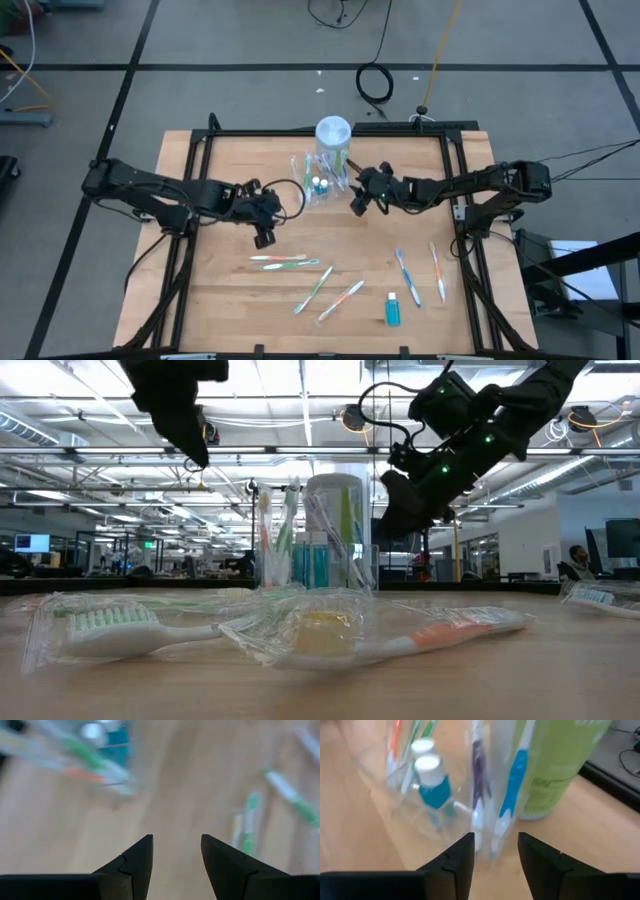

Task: Pick & Place toothbrushing station
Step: Put the yellow toothbrush into the transparent organizer

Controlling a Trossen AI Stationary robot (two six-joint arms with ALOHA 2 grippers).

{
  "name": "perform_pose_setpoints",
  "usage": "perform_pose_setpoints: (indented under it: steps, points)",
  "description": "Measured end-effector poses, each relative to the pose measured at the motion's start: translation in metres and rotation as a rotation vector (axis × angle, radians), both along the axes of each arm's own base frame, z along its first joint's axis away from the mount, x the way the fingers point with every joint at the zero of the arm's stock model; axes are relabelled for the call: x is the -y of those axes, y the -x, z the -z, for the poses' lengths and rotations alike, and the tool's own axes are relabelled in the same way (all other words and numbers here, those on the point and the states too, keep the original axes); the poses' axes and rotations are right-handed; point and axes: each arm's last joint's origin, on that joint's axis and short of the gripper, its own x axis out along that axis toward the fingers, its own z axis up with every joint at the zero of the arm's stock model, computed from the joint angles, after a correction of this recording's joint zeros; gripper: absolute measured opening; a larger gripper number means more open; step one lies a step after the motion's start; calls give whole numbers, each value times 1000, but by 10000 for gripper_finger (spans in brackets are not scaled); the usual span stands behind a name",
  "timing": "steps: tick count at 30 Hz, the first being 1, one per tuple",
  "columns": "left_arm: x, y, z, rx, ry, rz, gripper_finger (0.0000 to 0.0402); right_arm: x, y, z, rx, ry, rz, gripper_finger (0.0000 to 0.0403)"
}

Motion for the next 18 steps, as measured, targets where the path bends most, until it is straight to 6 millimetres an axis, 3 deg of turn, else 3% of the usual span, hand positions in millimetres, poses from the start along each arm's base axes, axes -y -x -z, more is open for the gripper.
perform_pose_setpoints:
  steps: [12, 18]
  points:
    - [23, -20, 85, 393, 214, 164, 172, -17, -2, 1, -11, -1, -60, 145]
    - [32, -33, 125, 302, 214, 183, 172, -20, -3, 1, -28, 27, -95, 144]
